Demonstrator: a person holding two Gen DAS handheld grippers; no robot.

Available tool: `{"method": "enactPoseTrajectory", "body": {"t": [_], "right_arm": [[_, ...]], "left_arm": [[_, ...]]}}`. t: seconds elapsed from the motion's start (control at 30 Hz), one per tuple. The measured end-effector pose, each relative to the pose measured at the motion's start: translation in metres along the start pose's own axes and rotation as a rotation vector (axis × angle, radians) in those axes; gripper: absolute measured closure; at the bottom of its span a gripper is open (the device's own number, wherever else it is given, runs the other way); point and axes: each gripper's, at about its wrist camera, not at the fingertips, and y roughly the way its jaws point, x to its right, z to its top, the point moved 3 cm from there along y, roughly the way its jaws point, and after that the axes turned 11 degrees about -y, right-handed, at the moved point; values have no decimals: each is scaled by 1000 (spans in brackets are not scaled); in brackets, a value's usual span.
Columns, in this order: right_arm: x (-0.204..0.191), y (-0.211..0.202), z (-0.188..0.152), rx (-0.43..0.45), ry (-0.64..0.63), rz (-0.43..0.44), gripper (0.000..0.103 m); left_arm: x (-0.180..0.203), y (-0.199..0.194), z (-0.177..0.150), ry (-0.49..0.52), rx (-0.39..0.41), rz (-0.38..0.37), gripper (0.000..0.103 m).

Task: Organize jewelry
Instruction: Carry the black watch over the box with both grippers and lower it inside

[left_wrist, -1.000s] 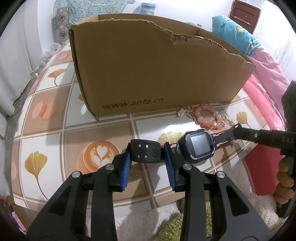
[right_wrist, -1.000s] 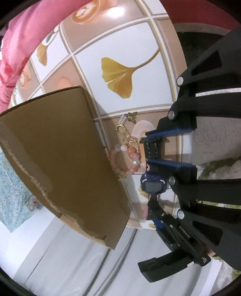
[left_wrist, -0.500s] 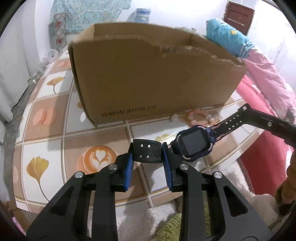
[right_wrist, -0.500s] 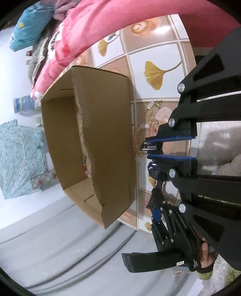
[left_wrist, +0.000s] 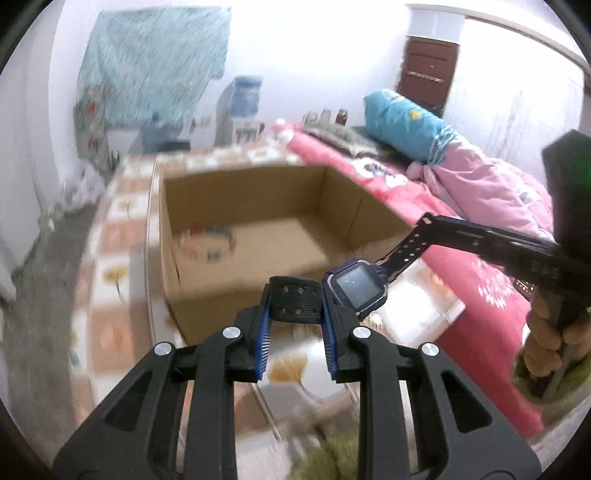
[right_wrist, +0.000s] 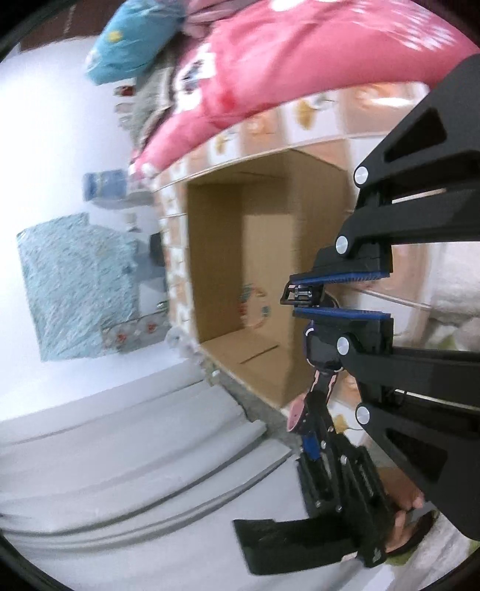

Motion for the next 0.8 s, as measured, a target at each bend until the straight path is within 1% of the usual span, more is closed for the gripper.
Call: {"method": "enactPoseTrajectory", "body": {"t": [0.03,0.1,0.17,0.2,0.23,0.27,0.33,0.37,0.4,0.43,0.47,0.5,0.53,0.6,0.63,0.73,0.8], "right_arm": [[4,4,9,4,-12,9,91],[17,23,31,-9,-22,34,91],[30,46,49,-41,-16,66,91],[39,62,58,-69,-10,73,92],[48,82,65,-114,-2,89,93],[54,95,69,-138,15,94,98],[70,138,77,-234,67,153,100],[76,152,77,-269,74,140,100],[79,167,78,-301,70,117,100],[84,184,80,-332,54,96,100],[87,192,82,-342,47,84,100],[92,201,84,-354,41,72,100],[97,209,85,-363,49,67,100],[104,213,87,-362,69,80,100],[105,213,87,-365,69,87,100],[109,211,85,-386,40,86,100],[110,208,80,-415,19,84,100]], "left_arm": [[2,2,9,15,10,-1,80],[5,13,29,35,5,-3,80],[4,37,53,34,-31,-17,80],[2,54,63,24,-68,-6,80],[0,70,71,9,-107,4,80],[-4,89,78,-14,-159,3,80],[-11,120,89,-63,-250,-14,80],[-15,137,94,-89,-301,-27,80],[-18,159,97,-124,-374,-55,80],[-21,173,97,-156,-419,-69,80],[-25,189,96,-197,-472,-74,80],[-29,199,92,-215,-508,-74,80],[-35,216,90,-228,-546,-27,81],[-40,230,94,-201,-532,55,80],[-43,233,96,-191,-529,74,80],[-56,237,97,-212,-554,89,81],[-64,237,94,-217,-574,111,81]]}}
